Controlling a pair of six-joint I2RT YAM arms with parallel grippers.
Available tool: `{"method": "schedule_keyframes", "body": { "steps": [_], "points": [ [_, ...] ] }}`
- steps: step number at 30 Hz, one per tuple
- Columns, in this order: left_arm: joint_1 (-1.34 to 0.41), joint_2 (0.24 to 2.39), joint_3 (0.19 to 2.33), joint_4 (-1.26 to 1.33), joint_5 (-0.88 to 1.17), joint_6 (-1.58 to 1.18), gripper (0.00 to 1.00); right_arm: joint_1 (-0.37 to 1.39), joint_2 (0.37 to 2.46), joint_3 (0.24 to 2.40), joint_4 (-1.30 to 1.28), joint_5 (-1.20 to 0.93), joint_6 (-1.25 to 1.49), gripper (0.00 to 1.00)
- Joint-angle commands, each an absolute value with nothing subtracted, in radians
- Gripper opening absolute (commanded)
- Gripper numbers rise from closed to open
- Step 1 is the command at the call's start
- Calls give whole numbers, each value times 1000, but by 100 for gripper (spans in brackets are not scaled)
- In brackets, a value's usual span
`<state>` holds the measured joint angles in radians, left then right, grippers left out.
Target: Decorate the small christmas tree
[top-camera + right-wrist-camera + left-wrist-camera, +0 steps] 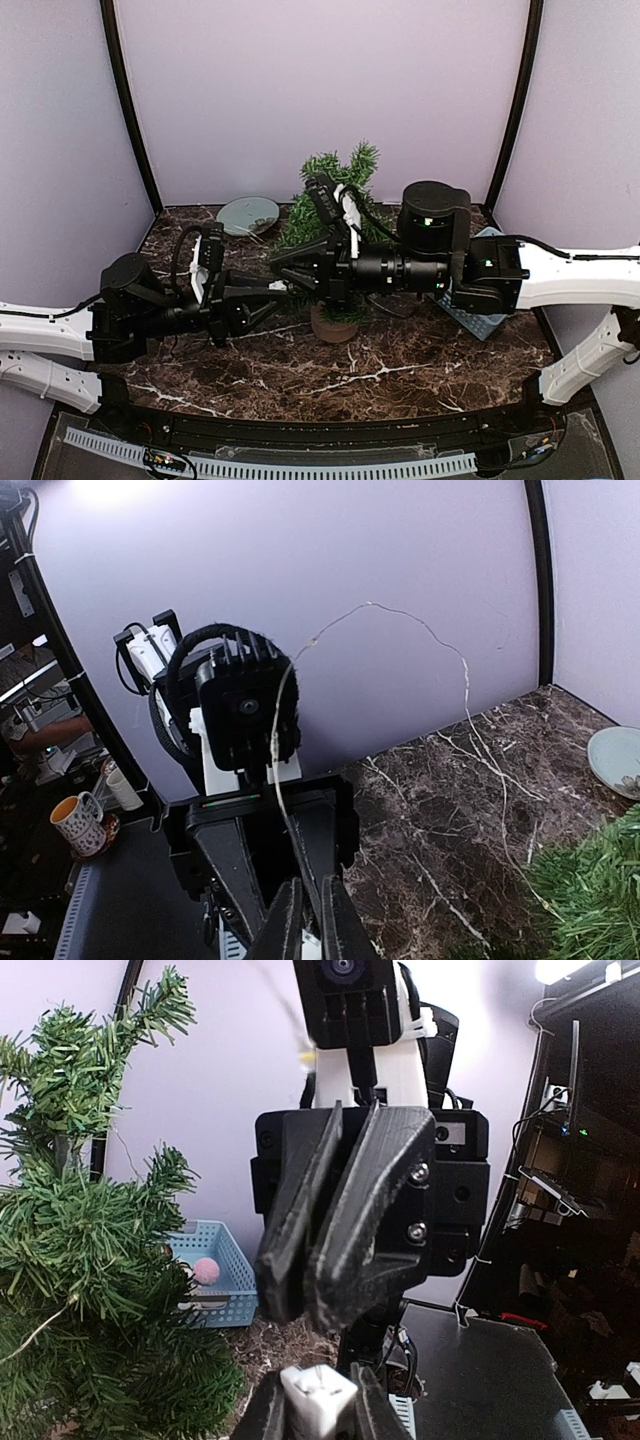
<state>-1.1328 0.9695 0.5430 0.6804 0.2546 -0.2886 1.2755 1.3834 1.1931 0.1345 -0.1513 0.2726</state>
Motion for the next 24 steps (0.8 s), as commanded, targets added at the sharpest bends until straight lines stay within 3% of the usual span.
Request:
{"method": "schedule_keyframes", "body": {
  "steps": [1,6,10,14,16,17,19,21,24],
  "points": [
    [-1138,966,578,705,228,-258,0,1280,1389,1227,178,-178,278,8],
    [-1138,960,579,699,218,-248,0,1281,1393,1233,164,-170,280,11],
    [-1138,964,585,692,222,-245,0,1282,1397,1236,164,-172,274,0],
    [-1139,962,585,682,211,-246,2,1280,1385,1232,166,-155,271,0],
    [-1138,954,584,662,206,-246,17,1280,1373,1233,152,-139,263,0],
    [-1138,938,585,627,207,-245,32,1280,1370,1237,138,-131,257,0],
    [-1138,895,587,549,205,-238,52,1281,1366,1252,101,-118,246,0],
    [-1138,838,592,456,198,-225,65,1281,1362,1268,57,-112,232,0],
    [-1138,759,606,330,194,-190,72,1281,1357,1277,5,-107,211,0]
  ]
}}
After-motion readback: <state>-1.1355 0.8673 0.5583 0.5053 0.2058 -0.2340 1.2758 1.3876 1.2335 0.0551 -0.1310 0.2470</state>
